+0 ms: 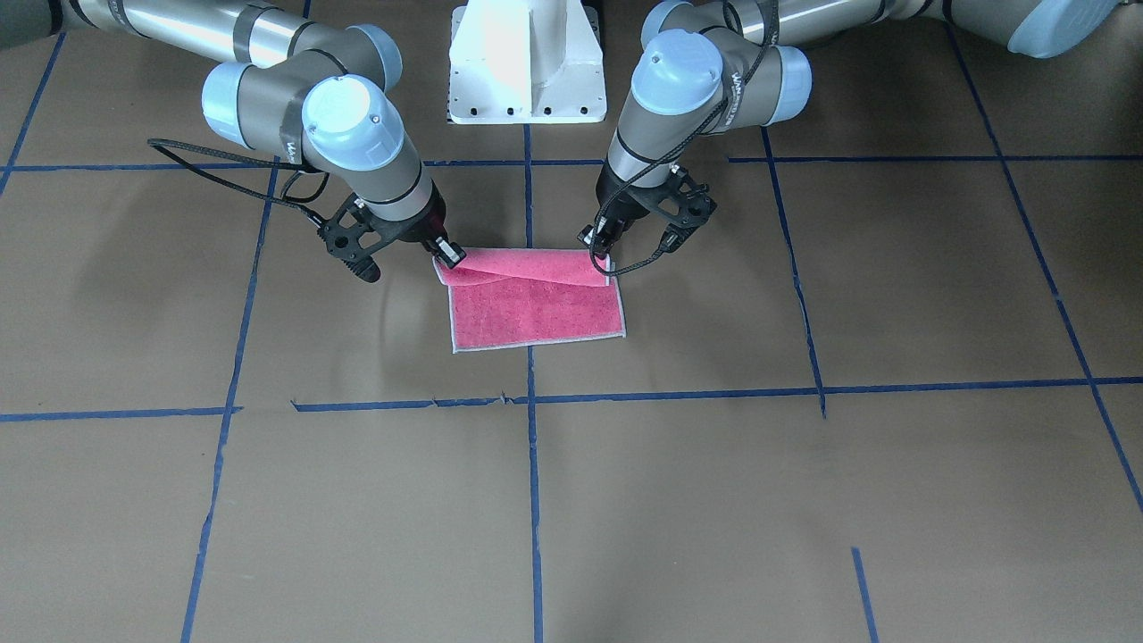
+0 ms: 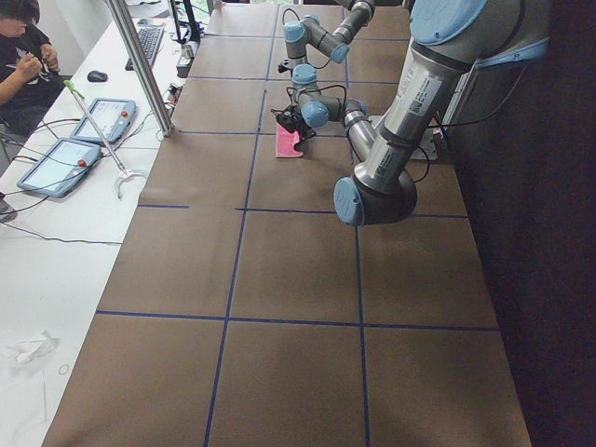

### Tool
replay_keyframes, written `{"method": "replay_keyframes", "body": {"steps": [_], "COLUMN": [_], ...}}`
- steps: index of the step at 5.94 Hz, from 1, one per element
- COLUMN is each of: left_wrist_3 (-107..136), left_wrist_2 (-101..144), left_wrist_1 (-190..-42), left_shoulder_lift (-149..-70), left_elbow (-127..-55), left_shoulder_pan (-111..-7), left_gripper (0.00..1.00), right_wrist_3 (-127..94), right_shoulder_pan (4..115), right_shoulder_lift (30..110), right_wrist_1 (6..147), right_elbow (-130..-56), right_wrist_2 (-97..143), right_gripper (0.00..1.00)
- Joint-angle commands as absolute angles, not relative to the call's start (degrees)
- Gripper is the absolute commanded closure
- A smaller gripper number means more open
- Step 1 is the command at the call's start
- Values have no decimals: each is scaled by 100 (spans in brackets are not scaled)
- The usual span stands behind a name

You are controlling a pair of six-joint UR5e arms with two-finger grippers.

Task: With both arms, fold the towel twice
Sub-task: 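Lay the held edge onto the far towel edge with both grippers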

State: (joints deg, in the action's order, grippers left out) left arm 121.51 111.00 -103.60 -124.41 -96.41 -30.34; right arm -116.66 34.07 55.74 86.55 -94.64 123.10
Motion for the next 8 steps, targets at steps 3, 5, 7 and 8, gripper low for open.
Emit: {"method": "replay_keyframes", "body": {"steps": [3,5,7,8], "left_wrist_3": [12918,13524,13755,13851], "left_wrist_2": [11101,11092,11074,11074], "left_wrist_1": [-10898,-11274,-11548,-11549], "left_shoulder_lift": [-12410,-12401,-12401,-12401], "left_elbow": [-9396,-9195,-8939,-8912], "left_shoulder_pan": [-3076,-3199,-3261,-3322], "left_gripper": [100,100,100,100], "right_wrist_3": [-12777,-13060,-13393,-13499], "right_shoulder_pan": [3471,3533,3612,3638], "right_shoulder_lift": [5484,5449,5353,5344], "right_wrist_1": [7682,7673,7629,7585], "right_elbow": [-8877,-8799,-8544,-8465], "right_wrist_2": [12331,12340,12340,12340], "right_gripper": [90,90,90,90]}}
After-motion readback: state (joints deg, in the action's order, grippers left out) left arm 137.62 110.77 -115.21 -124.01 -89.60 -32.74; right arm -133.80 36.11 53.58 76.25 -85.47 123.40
